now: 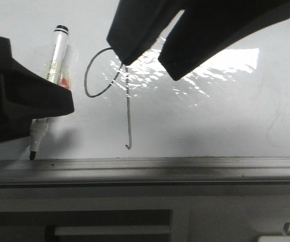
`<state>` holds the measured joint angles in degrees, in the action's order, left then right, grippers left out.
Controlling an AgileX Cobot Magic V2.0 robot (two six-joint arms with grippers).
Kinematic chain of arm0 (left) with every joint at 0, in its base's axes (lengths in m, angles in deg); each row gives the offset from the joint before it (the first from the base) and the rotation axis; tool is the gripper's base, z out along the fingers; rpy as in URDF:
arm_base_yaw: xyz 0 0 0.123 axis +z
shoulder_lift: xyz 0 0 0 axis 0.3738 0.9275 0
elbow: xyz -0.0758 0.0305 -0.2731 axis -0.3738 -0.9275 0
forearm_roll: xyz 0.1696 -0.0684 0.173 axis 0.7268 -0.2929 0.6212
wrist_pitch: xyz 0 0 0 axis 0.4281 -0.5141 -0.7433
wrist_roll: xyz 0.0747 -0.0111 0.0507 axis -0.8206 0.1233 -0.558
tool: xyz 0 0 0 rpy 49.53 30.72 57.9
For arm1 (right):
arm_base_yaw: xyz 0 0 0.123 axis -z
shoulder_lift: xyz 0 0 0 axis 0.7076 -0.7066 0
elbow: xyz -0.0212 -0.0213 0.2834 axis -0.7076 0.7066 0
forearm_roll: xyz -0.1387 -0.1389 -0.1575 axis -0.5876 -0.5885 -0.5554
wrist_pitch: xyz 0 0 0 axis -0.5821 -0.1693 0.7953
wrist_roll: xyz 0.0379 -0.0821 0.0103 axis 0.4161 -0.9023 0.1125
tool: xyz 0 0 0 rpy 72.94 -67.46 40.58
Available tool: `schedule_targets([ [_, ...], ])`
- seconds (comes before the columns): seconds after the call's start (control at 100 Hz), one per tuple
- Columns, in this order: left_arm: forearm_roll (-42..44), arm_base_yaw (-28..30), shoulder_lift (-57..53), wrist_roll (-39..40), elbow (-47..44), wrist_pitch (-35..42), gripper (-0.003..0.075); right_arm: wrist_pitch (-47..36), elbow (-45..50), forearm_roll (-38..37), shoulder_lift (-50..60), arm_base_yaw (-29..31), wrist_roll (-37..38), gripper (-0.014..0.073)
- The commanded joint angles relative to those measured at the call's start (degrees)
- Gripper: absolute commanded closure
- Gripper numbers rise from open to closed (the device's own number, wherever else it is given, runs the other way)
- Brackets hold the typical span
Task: Write number 9 on whiteboard
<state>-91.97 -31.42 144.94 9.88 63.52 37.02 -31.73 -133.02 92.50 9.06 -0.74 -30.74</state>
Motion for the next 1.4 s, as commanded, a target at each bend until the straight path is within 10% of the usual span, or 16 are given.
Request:
schedule_targets([
  [0.0, -0.56, -0.12, -1.85, 0.16, 1.42, 3.7, 0.0291, -2.15, -1.83, -0.48, 1.74, 0.06, -0.18, 0.0372],
  [0.3, -0.43, -0.12, -11.46, -4.31, 0.53, 1.39, 0.0342, -9.19, 2.31, -7.32, 10.65, 0.06, -0.18, 0.066],
  [0.53, -0.43, -0.12, -23.08, -8.14, -3.69, 1.26, 0.0743, -22.04, 14.81, -10.22, 24.03, 0.06, -0.18, 0.066],
  [0.79, -0.18, -0.12, -34.52, -11.82, -10.42, -0.58, 0.0741, -37.42, 32.41, -12.69, 45.13, 0.06, -0.18, 0.066],
  [1.39, -0.18, -0.12, -40.15, -11.82, -16.76, -8.2, 0.0741, -26.83, 44.1, -12.66, 68.19, 0.06, -0.18, 0.0661],
])
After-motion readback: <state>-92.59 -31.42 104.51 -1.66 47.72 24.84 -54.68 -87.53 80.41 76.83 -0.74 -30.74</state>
